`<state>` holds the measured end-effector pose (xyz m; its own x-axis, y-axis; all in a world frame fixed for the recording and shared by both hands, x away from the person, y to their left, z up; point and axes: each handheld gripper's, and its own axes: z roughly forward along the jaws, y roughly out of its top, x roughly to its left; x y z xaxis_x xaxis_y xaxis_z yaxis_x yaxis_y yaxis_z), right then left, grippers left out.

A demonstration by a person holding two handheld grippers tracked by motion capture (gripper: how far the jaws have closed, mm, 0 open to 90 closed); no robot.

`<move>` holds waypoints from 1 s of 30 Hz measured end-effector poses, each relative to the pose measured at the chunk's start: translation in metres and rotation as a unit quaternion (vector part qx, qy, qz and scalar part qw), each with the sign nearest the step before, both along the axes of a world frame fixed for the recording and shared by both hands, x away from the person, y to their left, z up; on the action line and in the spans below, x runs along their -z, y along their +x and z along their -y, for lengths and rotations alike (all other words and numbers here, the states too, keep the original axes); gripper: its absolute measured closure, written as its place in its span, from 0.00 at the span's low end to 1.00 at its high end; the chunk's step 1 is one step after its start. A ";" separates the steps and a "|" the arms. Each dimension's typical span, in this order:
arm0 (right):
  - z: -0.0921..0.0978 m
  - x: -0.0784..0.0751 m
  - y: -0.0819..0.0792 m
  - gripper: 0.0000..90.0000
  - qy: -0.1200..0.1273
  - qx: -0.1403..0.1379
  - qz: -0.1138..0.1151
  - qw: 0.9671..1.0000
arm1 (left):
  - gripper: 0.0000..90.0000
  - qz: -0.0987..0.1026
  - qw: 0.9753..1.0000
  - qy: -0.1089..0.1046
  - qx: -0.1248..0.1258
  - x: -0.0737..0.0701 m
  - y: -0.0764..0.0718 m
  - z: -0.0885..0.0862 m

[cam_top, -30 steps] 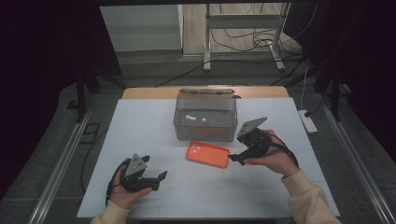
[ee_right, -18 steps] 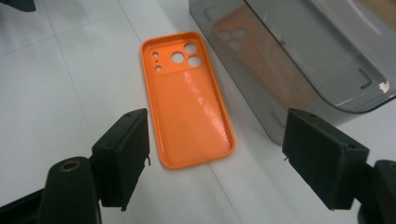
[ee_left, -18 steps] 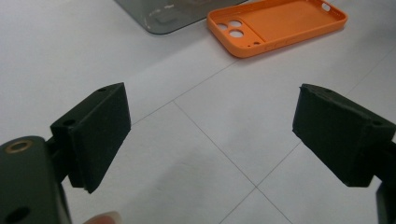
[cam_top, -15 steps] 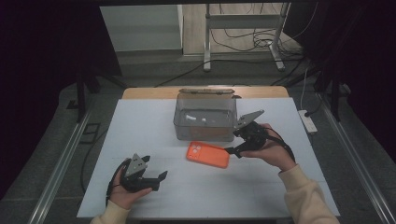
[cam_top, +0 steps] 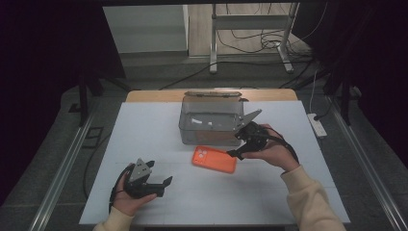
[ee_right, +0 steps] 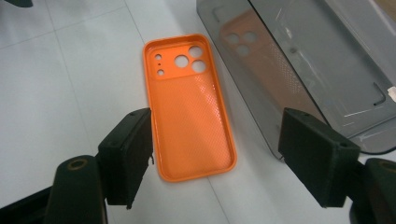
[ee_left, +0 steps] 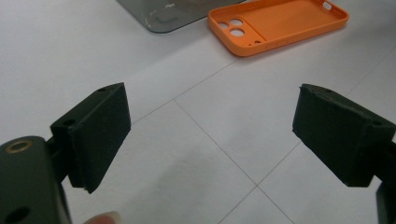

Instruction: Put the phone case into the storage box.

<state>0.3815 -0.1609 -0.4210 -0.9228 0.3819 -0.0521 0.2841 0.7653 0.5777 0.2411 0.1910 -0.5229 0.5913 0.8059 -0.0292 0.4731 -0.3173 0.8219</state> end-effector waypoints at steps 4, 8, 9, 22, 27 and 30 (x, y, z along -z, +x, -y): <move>-0.004 0.003 0.004 0.30 -0.004 -0.003 -0.004 1.000 | 0.13 0.001 1.000 0.001 0.001 0.000 0.000 0.000; -0.007 0.003 0.008 0.31 -0.009 -0.006 -0.008 1.000 | 0.13 0.001 1.000 0.001 0.002 0.000 0.000 0.000; -0.008 0.003 0.009 0.31 -0.008 -0.006 -0.010 1.000 | 0.13 0.000 1.000 0.001 0.002 0.000 0.000 0.000; -0.019 0.008 0.022 0.31 -0.017 -0.009 -0.023 1.000 | 0.13 -0.002 1.000 0.002 0.005 0.000 0.000 0.001; -0.020 0.009 0.025 0.31 -0.016 -0.010 -0.029 0.999 | 0.13 -0.003 1.000 0.003 0.005 0.001 0.000 0.001; -0.023 0.011 0.026 0.31 -0.022 -0.016 -0.035 0.999 | 0.13 -0.005 1.000 0.006 0.006 0.001 0.001 0.002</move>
